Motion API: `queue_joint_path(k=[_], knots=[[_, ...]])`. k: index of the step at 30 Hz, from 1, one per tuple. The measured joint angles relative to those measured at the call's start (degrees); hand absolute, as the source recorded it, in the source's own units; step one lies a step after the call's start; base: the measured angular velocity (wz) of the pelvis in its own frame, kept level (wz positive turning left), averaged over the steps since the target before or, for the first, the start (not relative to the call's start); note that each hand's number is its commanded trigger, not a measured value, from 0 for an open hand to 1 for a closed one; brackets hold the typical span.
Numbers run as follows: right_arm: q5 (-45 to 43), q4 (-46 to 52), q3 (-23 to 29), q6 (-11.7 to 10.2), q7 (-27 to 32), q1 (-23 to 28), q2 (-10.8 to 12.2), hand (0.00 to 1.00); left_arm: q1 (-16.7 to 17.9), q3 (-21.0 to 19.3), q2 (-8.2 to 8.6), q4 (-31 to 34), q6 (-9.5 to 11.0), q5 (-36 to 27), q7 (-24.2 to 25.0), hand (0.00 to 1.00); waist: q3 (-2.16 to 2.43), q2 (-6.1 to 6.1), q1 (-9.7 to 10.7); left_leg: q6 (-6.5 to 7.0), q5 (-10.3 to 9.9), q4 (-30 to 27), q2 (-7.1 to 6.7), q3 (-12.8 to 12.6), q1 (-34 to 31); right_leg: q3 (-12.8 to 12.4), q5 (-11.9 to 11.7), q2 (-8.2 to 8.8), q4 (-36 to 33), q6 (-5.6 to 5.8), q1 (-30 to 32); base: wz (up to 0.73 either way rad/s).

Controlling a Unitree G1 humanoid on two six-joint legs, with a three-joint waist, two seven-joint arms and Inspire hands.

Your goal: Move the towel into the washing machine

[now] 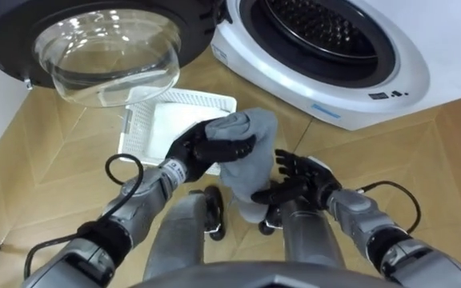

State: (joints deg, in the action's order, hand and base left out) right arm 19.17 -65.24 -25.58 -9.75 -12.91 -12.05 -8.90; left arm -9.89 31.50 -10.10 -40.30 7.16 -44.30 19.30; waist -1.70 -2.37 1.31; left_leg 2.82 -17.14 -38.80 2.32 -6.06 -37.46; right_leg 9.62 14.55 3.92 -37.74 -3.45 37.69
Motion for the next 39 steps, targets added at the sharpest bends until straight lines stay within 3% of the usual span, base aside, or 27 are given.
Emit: queue_joint_path(k=[6,12,13,14,19,24,29,30,32,33,39], knots=[[-1.7,0.1,0.1,1.1,0.2,-0.2,0.6,0.0,-1.8,-0.4,0.82,2.0,-0.2,-8.1,3.9,1.0,-0.08,0.11,0.1,0.0,0.0,-0.1,-0.01,0.1,0.0,0.0,0.0,-0.02,0.1,0.01,-0.1,0.0],[-2.4,0.1,1.1,1.1,0.2,-0.3,2.0,0.0,-2.2,-1.0,1.98,6.6,-0.2,-9.1,5.1,1.0,-0.36,0.45,0.2,0.0,0.0,-0.1,0.03,0.2,-0.2,0.0,0.0,-0.06,0.2,0.01,0.0,0.0],[-2.4,0.1,1.1,1.1,0.2,-0.3,2.0,0.44,-2.3,-1.0,2.02,6.8,-0.2,-9.2,5.1,1.0,-0.38,0.44,0.2,0.0,0.0,-0.1,0.04,0.2,-0.2,0.1,0.0,-0.08,0.2,0.01,-0.1,0.03],[-2.4,0.1,1.0,1.1,0.2,-0.3,2.0,1.0,-2.3,-1.0,2.03,7.7,-0.3,-9.3,5.1,1.0,-0.39,0.44,0.3,0.0,0.0,-0.1,0.04,0.4,-0.4,0.3,0.0,-0.08,0.4,0.01,-0.1,0.06],[-2.4,0.1,1.0,1.1,0.3,-0.3,1.8,1.0,-3.1,-0.9,2.33,9.8,-0.2,-11.0,5.4,1.0,-0.52,0.5,0.4,-0.01,0.0,-0.1,0.19,1.2,-1.0,1.3,-0.1,-0.16,1.3,-0.03,-0.4,0.08],[-2.4,0.0,1.0,1.0,1.2,-0.9,2.2,1.0,-6.4,-0.9,4.06,9.8,-0.2,-16.6,5.5,1.0,-0.64,0.56,0.5,-0.01,0.0,-0.1,0.09,1.6,-1.2,1.7,-0.1,-0.18,1.8,0.0,-0.6,0.02],[-3.0,0.1,1.0,1.1,2.6,-1.8,2.3,1.0,-6.6,-0.9,5.52,9.8,-0.2,-18.3,5.5,1.0,-0.85,0.89,0.5,-0.01,0.0,-0.4,0.13,1.6,-1.3,1.7,-0.1,-0.24,2.0,0.05,-0.5,0.0],[-3.5,0.0,1.0,1.1,3.0,-1.9,2.2,1.0,-6.6,-0.9,5.64,9.8,-0.2,-18.3,5.5,0.78,-0.89,0.95,0.5,-0.01,0.0,-0.6,0.14,1.6,-1.4,1.7,-0.1,-0.25,2.0,0.05,-0.4,0.0],[-3.6,-0.2,0.9,1.1,3.1,-2.1,2.1,1.0,-6.6,-0.8,5.72,9.8,-0.2,-18.4,5.5,0.22,-0.92,1.0,0.5,-0.01,0.0,-0.6,0.15,1.6,-1.4,1.7,-0.1,-0.25,1.9,0.05,-0.4,0.0],[-3.5,-0.1,0.9,1.1,3.1,-2.1,2.0,1.0,-6.6,-0.8,5.72,9.8,-0.2,-18.7,5.5,0.0,-0.92,1.0,0.5,-0.01,0.0,-0.7,0.16,1.6,-1.4,1.7,-0.1,-0.25,1.9,0.05,-0.5,0.0],[-3.7,-1.1,1.5,2.1,3.2,-2.6,2.1,1.0,-5.8,-0.7,5.22,9.4,-0.2,-18.8,6.3,0.0,-0.9,0.98,-0.1,-0.02,0.0,0.2,0.19,1.5,-0.9,1.5,-0.2,-0.39,2.2,0.06,-0.7,0.0]])
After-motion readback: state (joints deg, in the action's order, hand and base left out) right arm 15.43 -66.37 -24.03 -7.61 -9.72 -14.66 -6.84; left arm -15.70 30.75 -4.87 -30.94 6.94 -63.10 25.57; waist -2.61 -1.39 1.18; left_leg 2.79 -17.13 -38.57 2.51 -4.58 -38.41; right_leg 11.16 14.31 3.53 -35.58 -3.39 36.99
